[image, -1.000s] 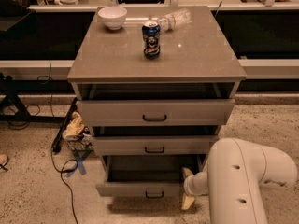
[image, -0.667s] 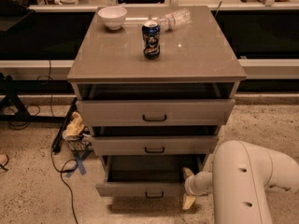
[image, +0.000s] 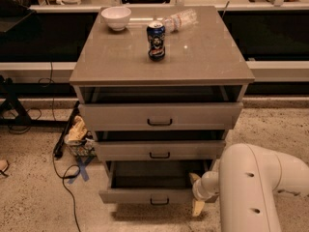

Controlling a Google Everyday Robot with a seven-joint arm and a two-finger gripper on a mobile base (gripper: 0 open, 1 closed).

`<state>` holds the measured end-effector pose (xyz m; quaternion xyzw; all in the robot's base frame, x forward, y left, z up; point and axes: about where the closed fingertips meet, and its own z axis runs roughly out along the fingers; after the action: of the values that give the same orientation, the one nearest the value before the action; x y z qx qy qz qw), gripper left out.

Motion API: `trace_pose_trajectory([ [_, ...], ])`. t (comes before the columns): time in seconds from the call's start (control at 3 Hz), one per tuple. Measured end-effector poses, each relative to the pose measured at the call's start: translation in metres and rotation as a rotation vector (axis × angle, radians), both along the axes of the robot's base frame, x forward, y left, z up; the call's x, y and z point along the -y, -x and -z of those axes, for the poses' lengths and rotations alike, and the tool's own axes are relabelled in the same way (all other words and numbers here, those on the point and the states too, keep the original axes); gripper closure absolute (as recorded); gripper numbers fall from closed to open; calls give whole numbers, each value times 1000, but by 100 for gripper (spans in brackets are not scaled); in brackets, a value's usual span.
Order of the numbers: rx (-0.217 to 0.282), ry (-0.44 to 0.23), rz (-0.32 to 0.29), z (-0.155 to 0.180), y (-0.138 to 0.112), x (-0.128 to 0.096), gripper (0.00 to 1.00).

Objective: Open bottom drawer

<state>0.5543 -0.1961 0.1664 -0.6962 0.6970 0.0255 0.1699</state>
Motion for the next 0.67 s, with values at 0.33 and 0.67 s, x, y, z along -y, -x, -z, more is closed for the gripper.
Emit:
trace_pose_trajectory([
  [0.33,-63,2,-16,6,1,6,0],
  [0.67,-119,6,-14,15,4,11,27],
])
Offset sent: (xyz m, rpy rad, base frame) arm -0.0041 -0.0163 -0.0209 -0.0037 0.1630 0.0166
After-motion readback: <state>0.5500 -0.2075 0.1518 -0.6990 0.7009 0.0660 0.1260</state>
